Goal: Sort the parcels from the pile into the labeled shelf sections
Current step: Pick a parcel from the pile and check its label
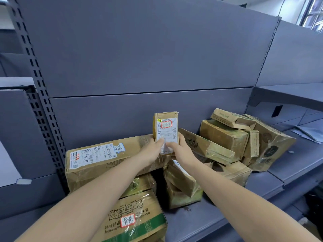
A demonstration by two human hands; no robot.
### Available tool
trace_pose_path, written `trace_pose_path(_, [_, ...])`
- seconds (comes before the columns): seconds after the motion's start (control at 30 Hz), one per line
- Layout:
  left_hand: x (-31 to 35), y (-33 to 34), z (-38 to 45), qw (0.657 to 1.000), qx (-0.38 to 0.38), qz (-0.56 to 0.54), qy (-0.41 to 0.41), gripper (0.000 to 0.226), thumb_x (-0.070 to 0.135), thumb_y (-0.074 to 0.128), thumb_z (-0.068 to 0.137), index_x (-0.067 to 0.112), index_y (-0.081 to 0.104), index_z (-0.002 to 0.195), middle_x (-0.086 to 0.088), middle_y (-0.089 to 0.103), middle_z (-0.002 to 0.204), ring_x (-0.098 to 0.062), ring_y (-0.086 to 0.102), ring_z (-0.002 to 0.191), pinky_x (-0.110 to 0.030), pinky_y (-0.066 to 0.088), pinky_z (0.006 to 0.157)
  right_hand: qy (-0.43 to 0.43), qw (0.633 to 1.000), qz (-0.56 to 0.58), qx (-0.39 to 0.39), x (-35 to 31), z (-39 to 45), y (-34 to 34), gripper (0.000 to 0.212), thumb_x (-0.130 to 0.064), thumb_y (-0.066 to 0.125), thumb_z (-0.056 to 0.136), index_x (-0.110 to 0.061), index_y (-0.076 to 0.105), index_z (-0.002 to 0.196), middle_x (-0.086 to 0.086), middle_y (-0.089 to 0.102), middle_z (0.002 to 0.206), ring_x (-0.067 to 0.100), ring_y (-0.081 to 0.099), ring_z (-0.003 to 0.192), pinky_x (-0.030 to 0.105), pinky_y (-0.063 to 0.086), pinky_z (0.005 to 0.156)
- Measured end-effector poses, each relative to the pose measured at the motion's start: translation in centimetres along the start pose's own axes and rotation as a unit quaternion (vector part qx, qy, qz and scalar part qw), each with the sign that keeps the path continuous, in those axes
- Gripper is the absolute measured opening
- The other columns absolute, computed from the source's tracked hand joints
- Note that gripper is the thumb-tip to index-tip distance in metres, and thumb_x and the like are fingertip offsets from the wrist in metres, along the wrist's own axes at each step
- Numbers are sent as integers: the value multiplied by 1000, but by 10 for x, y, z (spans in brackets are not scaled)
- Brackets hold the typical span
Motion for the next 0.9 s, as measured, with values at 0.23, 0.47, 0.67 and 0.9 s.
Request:
trace_pose_path(0.23, [-7, 4, -1, 1000, -8, 5, -8, 77, 63, 28, 79, 25, 39, 146, 3, 53, 141, -21, 50, 128, -43, 35, 111, -17, 1000, 1, -8, 0, -3, 3, 69, -29, 54, 80, -29, 29, 145, -7, 56, 135, 16, 55, 122, 45, 40, 110])
trace_pose_path(0.47, [-6, 7, -12, 1000, -11, -3, -23, 63, 54, 31, 95, 22, 30, 149, 1, 48, 145, -23, 46, 131, -40, 34, 111, -28, 1000, -4, -6, 2, -10, -4, 58, -13, 49, 95, -25, 26, 147, -6, 53, 134, 16, 50, 124, 28, 41, 98])
trace_pose_path(0.67, [-6, 15, -24, 999, 4, -12, -35, 55, 49, 29, 101, 22, 31, 148, -1, 50, 141, -24, 49, 125, -43, 40, 105, -48, 999, -19, -1, 4, -19, -11, 54, -15, 50, 95, -27, 30, 144, -6, 55, 131, 9, 54, 114, 13, 42, 76])
trace_pose_path(0.9, [3, 20, -43, 998, 50, -25, -5, 52, 44, 35, 98, 24, 34, 146, 4, 52, 140, -21, 50, 125, -39, 37, 108, -72, 996, -42, 9, 5, -31, -25, 53, -18, 54, 92, -29, 37, 141, -19, 61, 113, -3, 60, 101, 16, 47, 73])
Point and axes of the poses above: each hand's wrist, its own z-axis towards the middle knuckle, its own y-axis out of the palm, x = y × z, the point moved 10 cm from there along z, towards the middle knuckle
